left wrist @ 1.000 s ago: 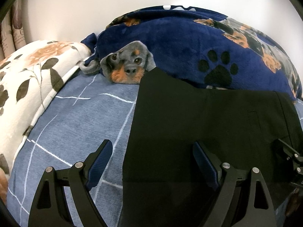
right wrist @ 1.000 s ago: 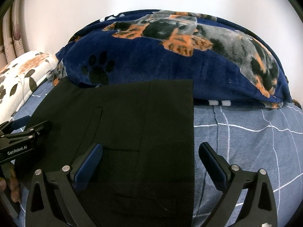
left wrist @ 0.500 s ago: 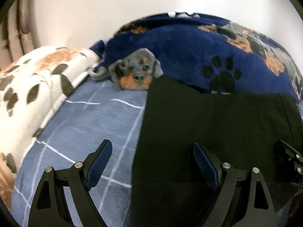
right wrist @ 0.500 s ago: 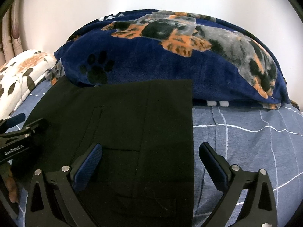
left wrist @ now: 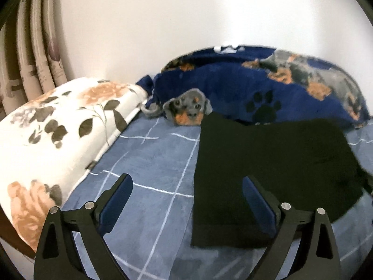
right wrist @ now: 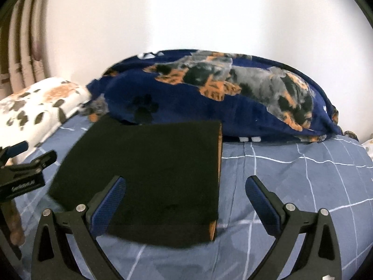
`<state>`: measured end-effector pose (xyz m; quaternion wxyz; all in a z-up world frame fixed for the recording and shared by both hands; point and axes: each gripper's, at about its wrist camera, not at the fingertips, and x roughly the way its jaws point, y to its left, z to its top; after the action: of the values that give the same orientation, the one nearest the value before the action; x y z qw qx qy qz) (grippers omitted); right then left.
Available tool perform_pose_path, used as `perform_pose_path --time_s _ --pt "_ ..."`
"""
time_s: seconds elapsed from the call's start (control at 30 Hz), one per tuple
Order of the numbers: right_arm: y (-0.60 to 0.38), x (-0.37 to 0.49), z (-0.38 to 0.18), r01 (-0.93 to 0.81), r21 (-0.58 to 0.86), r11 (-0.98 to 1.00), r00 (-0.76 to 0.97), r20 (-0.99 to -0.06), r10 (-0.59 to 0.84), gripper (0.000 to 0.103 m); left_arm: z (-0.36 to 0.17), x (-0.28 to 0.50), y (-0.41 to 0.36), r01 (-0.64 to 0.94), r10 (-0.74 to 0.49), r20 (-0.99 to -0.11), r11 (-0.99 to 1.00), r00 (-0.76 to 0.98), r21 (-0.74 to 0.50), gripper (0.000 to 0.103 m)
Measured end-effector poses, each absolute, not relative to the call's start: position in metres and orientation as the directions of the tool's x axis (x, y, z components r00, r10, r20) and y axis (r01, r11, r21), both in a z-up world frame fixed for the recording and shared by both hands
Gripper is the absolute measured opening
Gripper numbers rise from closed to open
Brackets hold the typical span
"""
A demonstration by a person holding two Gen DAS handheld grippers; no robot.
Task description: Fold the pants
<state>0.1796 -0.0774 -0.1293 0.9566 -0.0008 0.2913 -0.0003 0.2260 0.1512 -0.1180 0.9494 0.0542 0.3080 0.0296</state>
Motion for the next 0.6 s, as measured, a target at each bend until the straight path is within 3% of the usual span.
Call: perform_pose_path --time_s 0.3,0.47,0.6 --pt "-0.074 0.121 -0.104 -0.044 0.056 0.997 0.847 -0.528 0.067 0.102 -0.068 0.161 0.13 -0.016 0.113 -0.469 0.978 0.876 0.207 0.101" --pt "-0.082 0.093 -0.085 -0.049 0.07 0.996 0.866 -0.493 0.078 0.103 -0.041 0.13 0.126 0.017 0.067 -0.448 0.983 0.891 0.181 0.103" --pt "-0.089 0.071 -0.067 -0.054 0.067 0.996 0.886 -0.457 0.079 0.103 -0.017 0.105 0.125 0.018 0.039 -0.375 0.989 0.926 0.148 0.103"
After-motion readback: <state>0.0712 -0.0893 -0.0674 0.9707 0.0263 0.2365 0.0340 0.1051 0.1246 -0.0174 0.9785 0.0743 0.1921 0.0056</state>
